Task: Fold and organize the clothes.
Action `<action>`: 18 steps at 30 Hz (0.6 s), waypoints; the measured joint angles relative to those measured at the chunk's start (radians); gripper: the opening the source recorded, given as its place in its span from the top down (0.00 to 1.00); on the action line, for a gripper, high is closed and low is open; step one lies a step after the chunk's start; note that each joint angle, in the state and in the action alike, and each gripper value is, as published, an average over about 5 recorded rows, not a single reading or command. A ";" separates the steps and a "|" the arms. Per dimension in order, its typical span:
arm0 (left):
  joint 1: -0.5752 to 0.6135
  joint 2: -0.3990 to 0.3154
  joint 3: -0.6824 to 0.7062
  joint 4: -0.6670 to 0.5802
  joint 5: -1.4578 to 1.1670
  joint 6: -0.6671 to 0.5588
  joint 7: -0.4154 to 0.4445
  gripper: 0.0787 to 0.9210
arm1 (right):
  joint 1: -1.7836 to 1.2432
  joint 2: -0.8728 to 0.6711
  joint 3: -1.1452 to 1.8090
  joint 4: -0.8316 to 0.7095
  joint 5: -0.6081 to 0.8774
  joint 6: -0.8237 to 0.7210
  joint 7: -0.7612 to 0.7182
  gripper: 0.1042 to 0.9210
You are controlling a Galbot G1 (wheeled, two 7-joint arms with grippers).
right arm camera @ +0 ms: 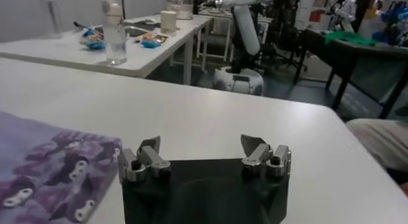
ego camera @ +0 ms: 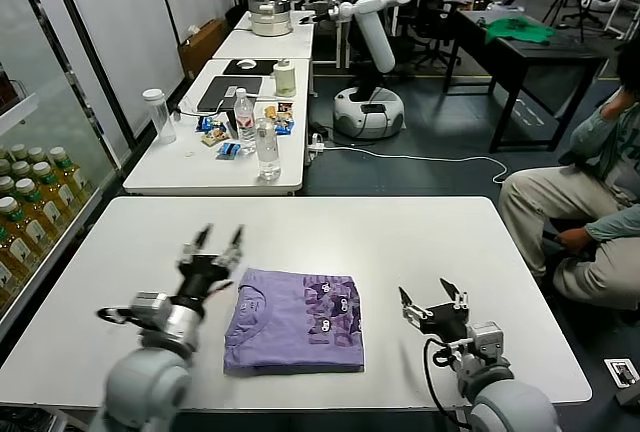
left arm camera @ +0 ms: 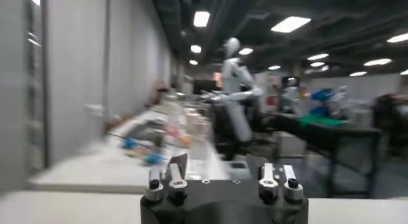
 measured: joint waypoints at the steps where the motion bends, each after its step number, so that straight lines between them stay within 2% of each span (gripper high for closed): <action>1: 0.006 0.011 -0.021 0.008 0.006 -0.012 0.007 0.27 | 0.008 0.006 -0.017 -0.002 0.016 -0.001 0.006 0.12; 6: 0.040 0.039 -0.084 0.033 0.041 -0.062 0.030 0.13 | 0.035 0.040 -0.114 -0.027 0.098 -0.009 0.052 0.12; 13: 0.073 0.036 -0.099 0.044 0.094 -0.099 0.049 0.12 | 0.053 0.072 -0.203 -0.078 0.201 -0.018 0.154 0.13; 18: 0.082 0.026 -0.094 0.043 0.118 -0.106 0.063 0.12 | 0.076 0.095 -0.230 -0.111 0.252 -0.007 0.196 0.26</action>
